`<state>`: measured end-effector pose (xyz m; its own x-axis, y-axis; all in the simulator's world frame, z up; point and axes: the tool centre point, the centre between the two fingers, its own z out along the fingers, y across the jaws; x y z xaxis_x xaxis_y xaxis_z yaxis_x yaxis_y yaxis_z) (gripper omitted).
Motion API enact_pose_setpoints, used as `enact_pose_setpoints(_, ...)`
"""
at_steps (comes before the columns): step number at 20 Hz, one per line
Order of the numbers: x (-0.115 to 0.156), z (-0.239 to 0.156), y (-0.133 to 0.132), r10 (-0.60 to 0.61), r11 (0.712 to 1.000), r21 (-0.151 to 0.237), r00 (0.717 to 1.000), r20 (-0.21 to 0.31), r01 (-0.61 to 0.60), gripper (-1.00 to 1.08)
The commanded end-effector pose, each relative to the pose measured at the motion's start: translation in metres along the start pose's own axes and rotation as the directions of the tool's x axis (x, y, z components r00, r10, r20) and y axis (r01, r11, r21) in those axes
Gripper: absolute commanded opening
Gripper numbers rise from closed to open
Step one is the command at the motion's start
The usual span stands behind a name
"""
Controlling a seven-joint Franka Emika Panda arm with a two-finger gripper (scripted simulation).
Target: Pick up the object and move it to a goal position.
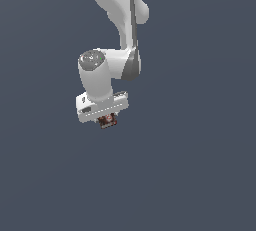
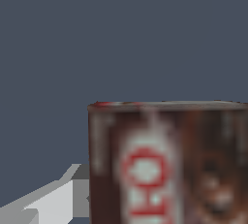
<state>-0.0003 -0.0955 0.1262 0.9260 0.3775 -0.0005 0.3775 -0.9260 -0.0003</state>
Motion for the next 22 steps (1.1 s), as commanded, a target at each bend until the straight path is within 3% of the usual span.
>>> enact_pose_setpoints(1, -0.006, -0.028, -0.001, 0.000, 1.000, 0.000, 1.000, -0.001, 0.000, -1.00)
enact_pose_setpoints(12, -0.024, -0.126, -0.004, 0.000, 1.000, 0.000, 1.000, -0.001, 0.000, -1.00)
enact_pose_setpoints(22, -0.028, -0.156, -0.003, 0.000, 1.000, 0.000, 1.000, -0.001, 0.000, -1.00)
